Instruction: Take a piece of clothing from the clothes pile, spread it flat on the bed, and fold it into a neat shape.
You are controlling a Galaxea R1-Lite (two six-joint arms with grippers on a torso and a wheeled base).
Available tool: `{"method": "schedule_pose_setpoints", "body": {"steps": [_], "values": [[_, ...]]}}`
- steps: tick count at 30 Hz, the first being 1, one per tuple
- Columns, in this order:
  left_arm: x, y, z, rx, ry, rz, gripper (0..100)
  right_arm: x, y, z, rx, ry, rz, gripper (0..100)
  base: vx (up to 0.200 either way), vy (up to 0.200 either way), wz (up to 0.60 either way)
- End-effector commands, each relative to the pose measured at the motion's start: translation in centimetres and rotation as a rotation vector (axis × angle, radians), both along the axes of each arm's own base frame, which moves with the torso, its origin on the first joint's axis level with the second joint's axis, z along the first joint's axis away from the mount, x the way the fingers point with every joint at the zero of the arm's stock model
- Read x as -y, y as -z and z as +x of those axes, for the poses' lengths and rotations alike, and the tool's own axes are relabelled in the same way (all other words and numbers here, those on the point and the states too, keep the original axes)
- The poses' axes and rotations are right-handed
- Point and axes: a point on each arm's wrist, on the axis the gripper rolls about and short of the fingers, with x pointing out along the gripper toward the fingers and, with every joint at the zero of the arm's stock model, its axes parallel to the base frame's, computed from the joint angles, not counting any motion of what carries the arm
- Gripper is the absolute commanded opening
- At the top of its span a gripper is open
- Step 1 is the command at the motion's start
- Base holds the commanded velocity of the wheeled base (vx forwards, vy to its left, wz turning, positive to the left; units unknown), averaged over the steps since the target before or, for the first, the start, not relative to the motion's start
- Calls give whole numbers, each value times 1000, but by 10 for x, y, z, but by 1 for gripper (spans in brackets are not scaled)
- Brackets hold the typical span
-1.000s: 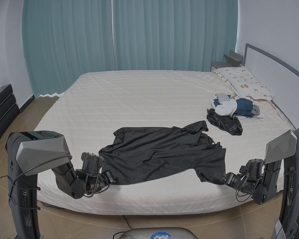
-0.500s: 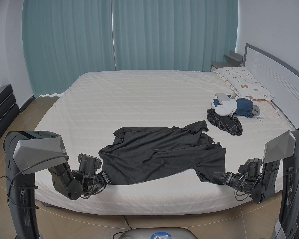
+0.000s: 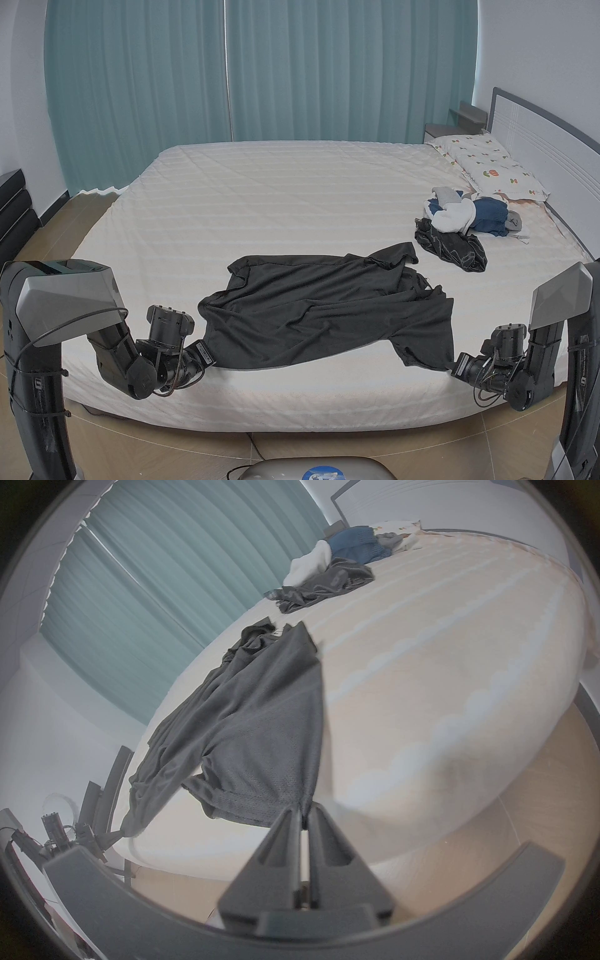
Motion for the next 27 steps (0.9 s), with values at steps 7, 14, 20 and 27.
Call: {"method": "schedule_pose_setpoints", "body": {"steps": [7, 14, 20, 27], "values": [[-5, -6, -9, -8, -3, 9, 0, 28, -11, -37, -72, 36, -48, 0, 0, 0, 0], [-12, -11, -16, -17, 4, 36, 0, 39, -17, -61, -110, 7, -81, 0, 0, 0, 0], [-15, -11, -31, -108, 53, 99, 0, 40, -13, -76, -167, -30, -119, 0, 0, 0, 0], [-18, -9, -40, -231, 79, 157, 0, 40, -11, -81, -196, -50, -142, 0, 0, 0, 0]]}}
